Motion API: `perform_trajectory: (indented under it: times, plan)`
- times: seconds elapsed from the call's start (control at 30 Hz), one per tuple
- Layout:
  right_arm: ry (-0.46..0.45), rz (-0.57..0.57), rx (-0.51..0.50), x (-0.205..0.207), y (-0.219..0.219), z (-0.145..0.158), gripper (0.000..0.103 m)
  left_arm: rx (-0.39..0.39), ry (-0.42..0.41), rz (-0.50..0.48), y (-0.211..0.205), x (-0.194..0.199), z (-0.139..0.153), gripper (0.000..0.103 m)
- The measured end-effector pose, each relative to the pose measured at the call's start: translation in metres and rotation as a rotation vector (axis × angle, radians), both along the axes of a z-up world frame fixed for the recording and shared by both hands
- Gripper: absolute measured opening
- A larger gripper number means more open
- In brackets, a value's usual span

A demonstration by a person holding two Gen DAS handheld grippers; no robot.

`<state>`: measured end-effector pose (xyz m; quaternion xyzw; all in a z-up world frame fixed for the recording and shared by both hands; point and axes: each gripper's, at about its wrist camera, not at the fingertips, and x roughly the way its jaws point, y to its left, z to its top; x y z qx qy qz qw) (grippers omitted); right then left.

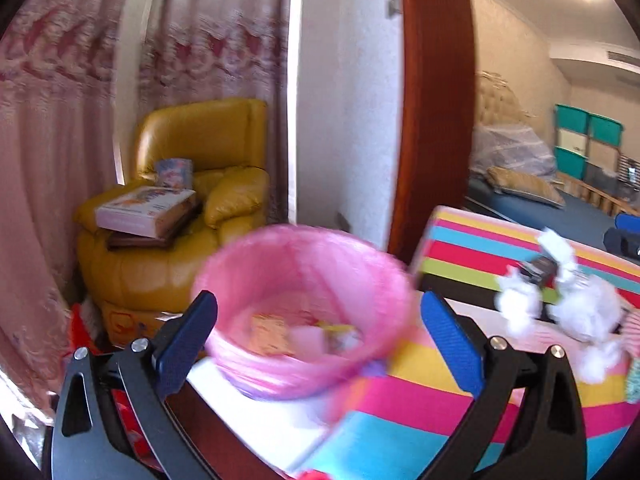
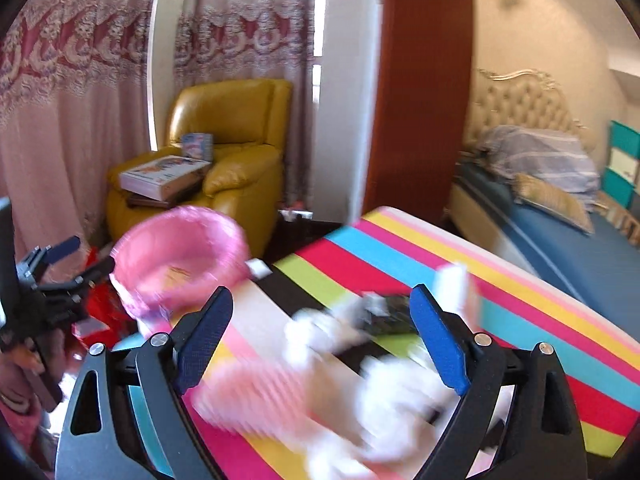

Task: Collect trash
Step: 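Move both tools back over the table, then grasp the green zigzag cloth with the right tool while the left tool grasps white tissue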

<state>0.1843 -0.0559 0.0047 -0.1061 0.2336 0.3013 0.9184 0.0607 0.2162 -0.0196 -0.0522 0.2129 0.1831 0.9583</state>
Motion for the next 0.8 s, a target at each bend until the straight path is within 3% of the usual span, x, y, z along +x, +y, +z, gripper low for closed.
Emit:
perform_trajectory:
  times: [0.3,0.4,0.57,0.8]
  plan:
    - [0.021,-0.220,0.053,-0.046,-0.143,-0.037,0.085,-0.061,0.018,-0.157,-0.079,0.010,-0.012,0.099]
    - [0.047,-0.280,0.062,-0.064,-0.179,-0.055,0.085,-0.023,0.026,-0.220,-0.112,0.007,-0.019,0.099]
    - [0.087,-0.295,0.048,-0.089,-0.197,-0.082,0.085,0.004,0.044,-0.321,-0.152,0.003,-0.033,0.099]
    - [0.197,-0.287,0.046,-0.080,-0.186,-0.113,0.085,0.040,0.081,-0.391,-0.180,0.001,-0.047,0.099]
